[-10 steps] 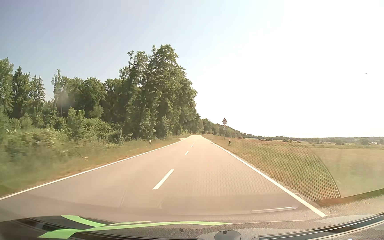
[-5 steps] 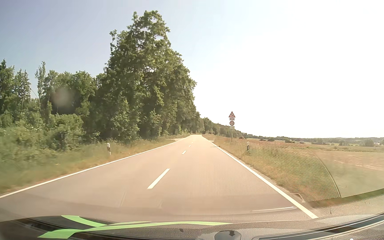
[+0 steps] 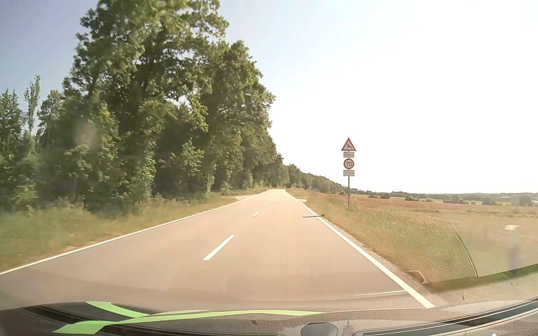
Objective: Follow the waypoints while adhering to traffic rules and regulations
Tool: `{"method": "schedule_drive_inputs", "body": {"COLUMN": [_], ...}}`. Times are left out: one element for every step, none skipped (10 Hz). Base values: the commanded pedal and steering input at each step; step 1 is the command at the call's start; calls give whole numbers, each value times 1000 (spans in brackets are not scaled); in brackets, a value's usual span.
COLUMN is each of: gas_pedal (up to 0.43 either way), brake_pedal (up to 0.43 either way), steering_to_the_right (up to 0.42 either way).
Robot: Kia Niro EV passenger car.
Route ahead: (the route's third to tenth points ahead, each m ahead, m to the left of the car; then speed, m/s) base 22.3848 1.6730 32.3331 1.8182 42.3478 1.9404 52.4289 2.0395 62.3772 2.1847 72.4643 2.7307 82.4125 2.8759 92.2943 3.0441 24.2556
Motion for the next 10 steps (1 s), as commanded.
{"method": "schedule_drive_inputs", "body": {"gas_pedal": [228,228,228,228,240,228,220,209,209,220], "brake_pedal": [0,0,0,0,0,0,0,0,0,0], "steering_to_the_right": [-6,-6,-6,-6,-6,-6,-6,-6,-6,-5]}}
